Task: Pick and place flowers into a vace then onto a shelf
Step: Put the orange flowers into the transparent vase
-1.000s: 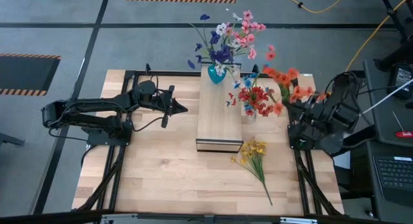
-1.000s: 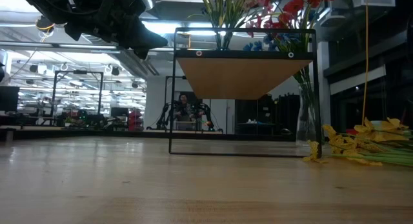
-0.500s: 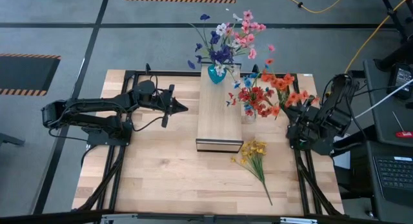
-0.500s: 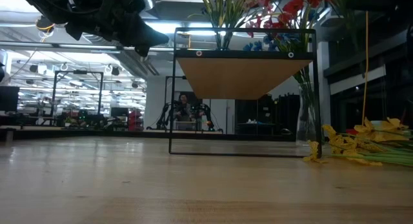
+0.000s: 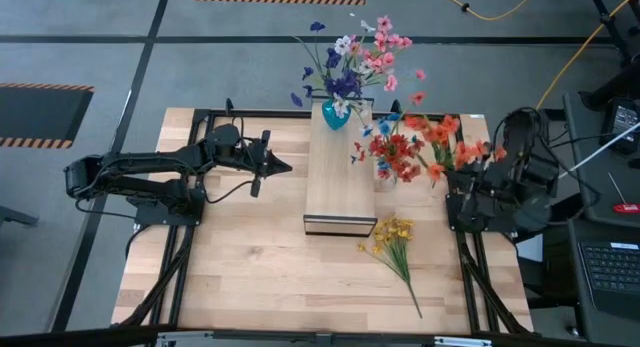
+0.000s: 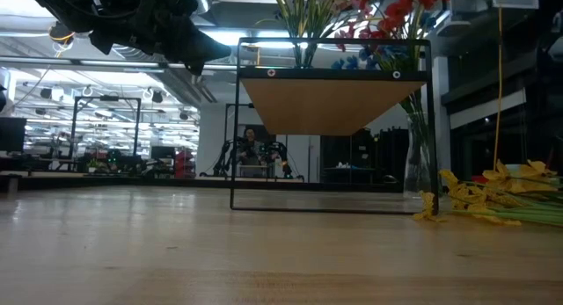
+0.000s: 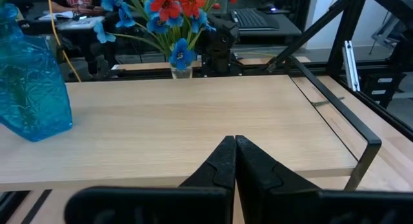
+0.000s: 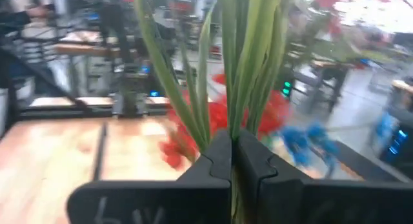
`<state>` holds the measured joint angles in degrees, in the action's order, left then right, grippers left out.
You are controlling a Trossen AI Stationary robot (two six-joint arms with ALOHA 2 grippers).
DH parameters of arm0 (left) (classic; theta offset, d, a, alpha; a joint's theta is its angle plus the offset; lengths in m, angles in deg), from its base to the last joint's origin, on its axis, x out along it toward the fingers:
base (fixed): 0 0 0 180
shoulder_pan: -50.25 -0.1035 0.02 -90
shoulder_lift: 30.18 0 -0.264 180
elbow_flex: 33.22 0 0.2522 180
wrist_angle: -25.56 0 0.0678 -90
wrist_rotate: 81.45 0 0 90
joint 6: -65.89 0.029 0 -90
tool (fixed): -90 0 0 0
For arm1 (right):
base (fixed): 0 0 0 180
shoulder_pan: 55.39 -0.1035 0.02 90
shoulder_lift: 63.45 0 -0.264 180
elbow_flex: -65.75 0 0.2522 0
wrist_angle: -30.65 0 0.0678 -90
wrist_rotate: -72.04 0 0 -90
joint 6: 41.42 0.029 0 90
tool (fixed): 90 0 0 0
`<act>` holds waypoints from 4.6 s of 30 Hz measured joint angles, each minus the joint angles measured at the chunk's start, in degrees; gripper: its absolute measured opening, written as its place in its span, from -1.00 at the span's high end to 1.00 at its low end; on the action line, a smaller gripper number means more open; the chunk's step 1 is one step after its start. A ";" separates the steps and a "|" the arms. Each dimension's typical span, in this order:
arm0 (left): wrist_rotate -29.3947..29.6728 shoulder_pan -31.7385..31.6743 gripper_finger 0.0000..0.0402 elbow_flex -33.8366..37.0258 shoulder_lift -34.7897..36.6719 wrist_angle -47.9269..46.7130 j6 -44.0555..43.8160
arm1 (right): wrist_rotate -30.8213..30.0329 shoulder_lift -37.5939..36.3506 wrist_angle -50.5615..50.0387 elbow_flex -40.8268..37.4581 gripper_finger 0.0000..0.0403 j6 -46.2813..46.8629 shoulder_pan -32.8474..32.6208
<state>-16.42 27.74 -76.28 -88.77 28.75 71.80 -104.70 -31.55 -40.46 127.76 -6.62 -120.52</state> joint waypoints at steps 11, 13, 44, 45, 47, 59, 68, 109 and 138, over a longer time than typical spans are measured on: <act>0.00 0.02 0.99 0.00 0.00 1.47 0.27 | 21.75 4.60 58.07 1.29 1.00 -73.10 4.51; 0.00 0.00 0.98 0.00 0.00 1.34 0.27 | 24.86 4.79 60.96 1.23 1.00 -77.84 6.54; -0.15 0.02 0.99 0.00 0.00 0.80 -0.68 | 30.58 -19.52 113.54 -40.10 1.00 -95.07 21.27; -0.15 0.02 0.99 0.00 -0.01 0.80 -0.68 | 31.33 -20.00 115.52 -41.24 1.00 -95.54 21.92; -0.15 0.02 0.98 0.00 -0.02 0.81 -0.68 | 33.14 -21.05 119.38 -43.03 1.00 -96.12 23.12; -0.07 0.02 0.98 0.00 -0.02 1.28 -0.66 | 33.47 -21.33 119.13 -47.57 1.00 -85.46 31.72; -0.04 0.02 0.99 0.00 -0.02 1.26 -0.66 | 35.61 -21.31 109.82 -47.73 1.00 -72.61 39.07; 0.00 0.02 0.96 0.00 -0.02 1.22 -0.63 | 56.59 -9.43 94.69 -47.73 1.00 -45.52 64.18; -0.02 0.01 0.97 0.00 -0.04 0.78 -0.66 | 56.37 -7.28 76.31 -42.35 0.33 -37.96 64.14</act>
<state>-16.44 27.75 -76.28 -88.81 29.53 71.14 -48.33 -38.82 35.84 85.40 -44.58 -56.38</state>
